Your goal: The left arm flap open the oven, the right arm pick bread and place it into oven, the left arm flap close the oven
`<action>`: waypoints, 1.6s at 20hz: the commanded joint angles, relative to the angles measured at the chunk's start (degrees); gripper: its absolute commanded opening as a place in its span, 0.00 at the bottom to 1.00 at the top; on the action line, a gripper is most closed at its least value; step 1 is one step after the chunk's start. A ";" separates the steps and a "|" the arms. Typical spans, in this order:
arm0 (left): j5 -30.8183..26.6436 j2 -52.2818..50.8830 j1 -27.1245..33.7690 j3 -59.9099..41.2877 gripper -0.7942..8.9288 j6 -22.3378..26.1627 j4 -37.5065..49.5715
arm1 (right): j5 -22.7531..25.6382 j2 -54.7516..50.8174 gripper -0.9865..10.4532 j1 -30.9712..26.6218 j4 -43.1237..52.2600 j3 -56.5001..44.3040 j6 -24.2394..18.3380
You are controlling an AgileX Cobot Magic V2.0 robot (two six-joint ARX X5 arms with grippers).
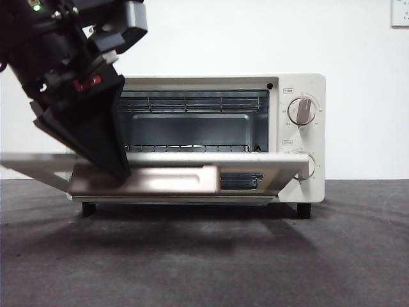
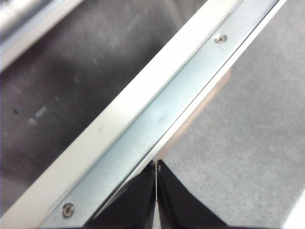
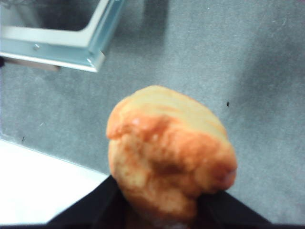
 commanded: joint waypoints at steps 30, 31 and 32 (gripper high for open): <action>-2.03 -42.01 -2.56 -2.47 0.09 -12.00 -14.16 | -3.61 30.91 0.21 21.97 56.11 0.87 23.82; -2.43 -43.58 -2.56 -2.47 0.09 -12.09 -14.43 | -2.21 33.09 0.21 22.10 59.87 0.87 25.42; -2.64 -44.92 -2.56 -2.47 0.09 -12.09 -14.67 | -1.05 35.19 0.21 22.10 63.25 0.87 27.02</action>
